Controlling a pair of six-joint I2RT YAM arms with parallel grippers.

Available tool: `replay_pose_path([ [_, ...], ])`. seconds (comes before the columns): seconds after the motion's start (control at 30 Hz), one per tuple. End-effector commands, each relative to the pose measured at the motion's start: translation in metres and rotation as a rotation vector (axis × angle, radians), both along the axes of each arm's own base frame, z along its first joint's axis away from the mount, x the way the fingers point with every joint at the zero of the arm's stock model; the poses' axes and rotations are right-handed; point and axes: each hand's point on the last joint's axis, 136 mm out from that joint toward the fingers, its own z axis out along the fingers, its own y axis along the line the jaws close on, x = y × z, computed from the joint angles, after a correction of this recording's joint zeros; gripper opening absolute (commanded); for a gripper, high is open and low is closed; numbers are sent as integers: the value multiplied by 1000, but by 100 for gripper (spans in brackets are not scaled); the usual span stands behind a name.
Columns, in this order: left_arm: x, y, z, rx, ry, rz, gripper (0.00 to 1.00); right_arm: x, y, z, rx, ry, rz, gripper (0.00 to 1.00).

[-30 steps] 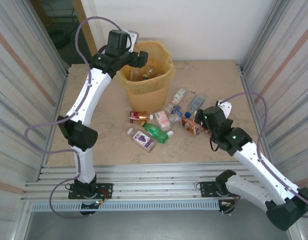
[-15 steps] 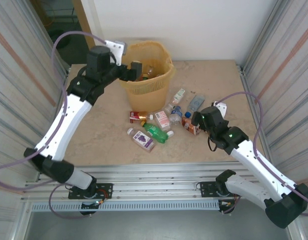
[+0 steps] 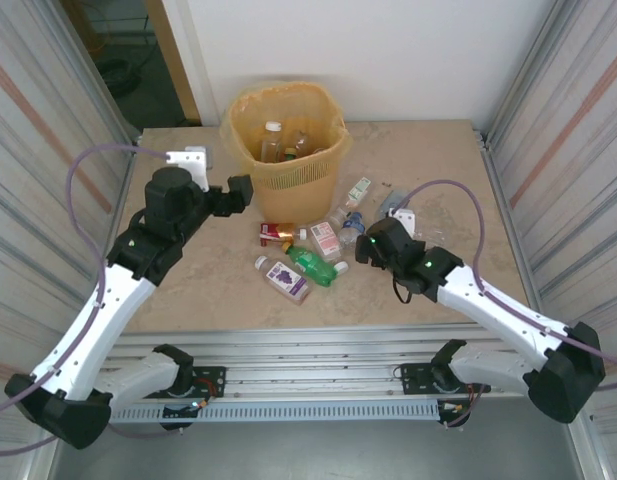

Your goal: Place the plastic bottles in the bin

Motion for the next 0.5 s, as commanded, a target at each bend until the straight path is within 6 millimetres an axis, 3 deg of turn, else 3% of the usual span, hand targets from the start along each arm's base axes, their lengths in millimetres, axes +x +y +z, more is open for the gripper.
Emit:
replay_pose_path([
  [0.0, 1, 19, -13, -72, 14, 105, 99, 4, 23, 12, 16, -9, 55, 98],
  [0.23, 5, 38, -60, -56, 131, 184, 99, -11, 79, -3, 2, 78, 220, 98],
  [0.47, 13, 51, -88, -87, 190, 237, 99, -32, 138, -22, -73, 174, 395, 96],
])
